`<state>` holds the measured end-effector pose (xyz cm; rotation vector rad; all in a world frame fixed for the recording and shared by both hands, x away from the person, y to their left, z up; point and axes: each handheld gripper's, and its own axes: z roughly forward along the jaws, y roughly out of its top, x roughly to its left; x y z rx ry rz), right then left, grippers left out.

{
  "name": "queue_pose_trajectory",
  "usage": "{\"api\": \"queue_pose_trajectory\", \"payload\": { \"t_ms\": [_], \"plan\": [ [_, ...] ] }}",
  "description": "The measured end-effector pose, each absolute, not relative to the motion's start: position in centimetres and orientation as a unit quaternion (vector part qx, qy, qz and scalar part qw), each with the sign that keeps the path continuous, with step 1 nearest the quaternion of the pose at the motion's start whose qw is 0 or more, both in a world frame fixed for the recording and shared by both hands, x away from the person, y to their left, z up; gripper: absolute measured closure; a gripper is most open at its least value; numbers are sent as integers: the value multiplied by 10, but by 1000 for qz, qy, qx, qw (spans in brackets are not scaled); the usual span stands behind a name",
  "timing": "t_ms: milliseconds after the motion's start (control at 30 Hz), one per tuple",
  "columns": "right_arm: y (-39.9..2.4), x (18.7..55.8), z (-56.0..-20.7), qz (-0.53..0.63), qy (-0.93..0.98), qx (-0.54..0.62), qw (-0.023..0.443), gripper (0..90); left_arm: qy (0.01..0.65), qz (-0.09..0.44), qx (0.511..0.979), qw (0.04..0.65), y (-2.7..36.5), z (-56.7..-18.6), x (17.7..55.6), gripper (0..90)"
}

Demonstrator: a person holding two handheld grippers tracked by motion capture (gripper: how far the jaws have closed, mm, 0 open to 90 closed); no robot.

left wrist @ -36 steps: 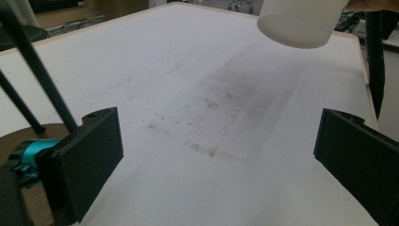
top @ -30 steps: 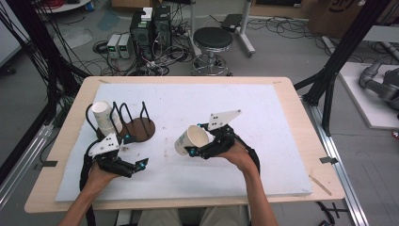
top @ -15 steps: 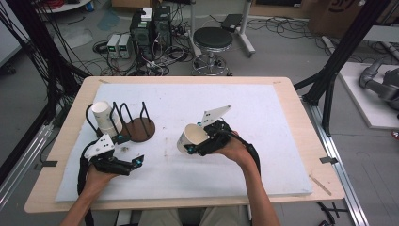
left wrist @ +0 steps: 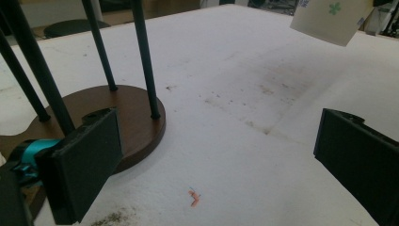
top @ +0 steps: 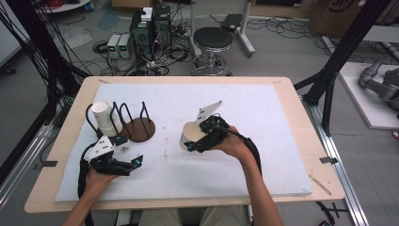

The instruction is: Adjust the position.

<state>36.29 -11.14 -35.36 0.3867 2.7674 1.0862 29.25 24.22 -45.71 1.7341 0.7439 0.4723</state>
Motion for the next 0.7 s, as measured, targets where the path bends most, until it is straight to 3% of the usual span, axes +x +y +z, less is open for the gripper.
{"api": "queue_pose_trajectory", "payload": {
  "t_ms": [700],
  "plan": [
    [-101, 366, -360, 311, 938, 128, 82, 278, 326, 197, 733, 563, 243, -458, 294, 18]
  ]
}}
